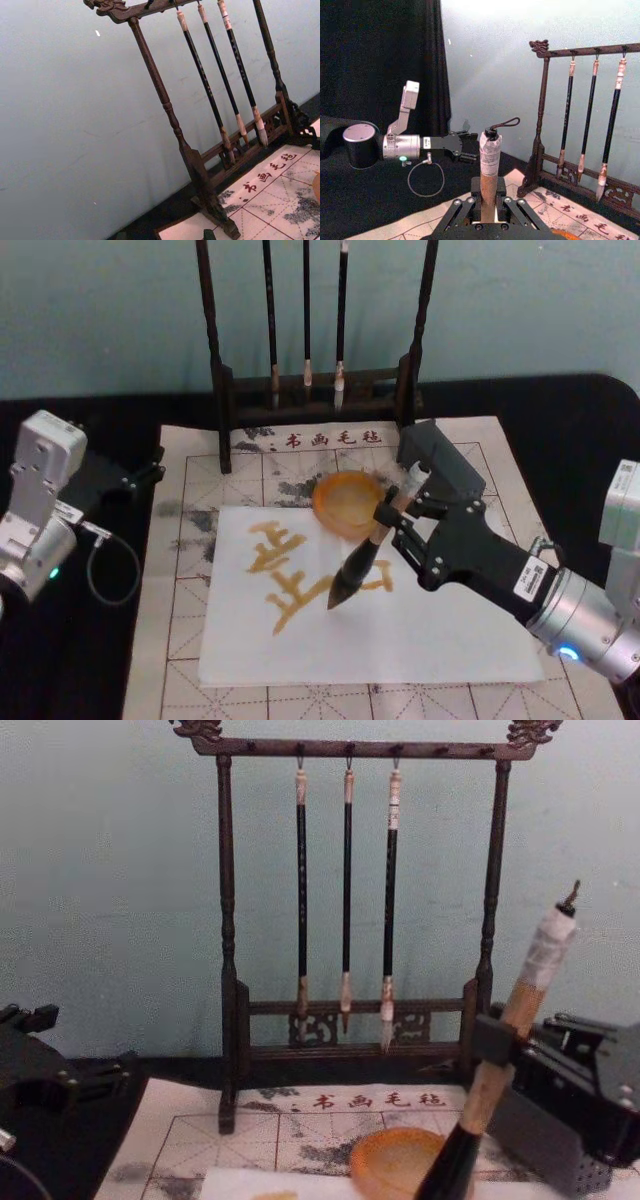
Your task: Pick up the brush from the inkstone, write on the paper, then place the brush back to its original position.
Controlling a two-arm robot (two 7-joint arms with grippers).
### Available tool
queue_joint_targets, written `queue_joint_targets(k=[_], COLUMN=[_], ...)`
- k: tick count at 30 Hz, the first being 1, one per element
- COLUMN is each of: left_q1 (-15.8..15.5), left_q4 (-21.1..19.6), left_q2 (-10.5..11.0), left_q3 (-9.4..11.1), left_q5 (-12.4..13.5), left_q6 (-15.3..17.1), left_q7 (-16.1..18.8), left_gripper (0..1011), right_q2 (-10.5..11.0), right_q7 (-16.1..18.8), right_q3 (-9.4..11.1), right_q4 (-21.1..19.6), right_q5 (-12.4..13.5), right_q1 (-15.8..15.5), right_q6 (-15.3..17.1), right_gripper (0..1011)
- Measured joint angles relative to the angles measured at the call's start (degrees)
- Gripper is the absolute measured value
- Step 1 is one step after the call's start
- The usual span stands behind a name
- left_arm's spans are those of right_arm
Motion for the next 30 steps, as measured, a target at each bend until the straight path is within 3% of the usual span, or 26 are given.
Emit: queue_joint_targets(k=[20,30], left_q1=[0.00,0.00], left_q4=[0.00,0.00], left_q2=[0.00,0.00], left_q3=[0.00,0.00], left_q5=[0.00,0.00], left_q6=[0.00,0.00], left_q7=[0.00,0.00], left_gripper=[1001,1001], right_q2=[-0.36,0.59], right_q7=[0.03,0.61], right_q3=[-0.65,-0.68], right_q4=[0.26,-0.36], right_q5=[-0.77,-0.55], right_q1=[0.05,-0.73], right_q6=[0.05,0.27], right_gripper=[183,183])
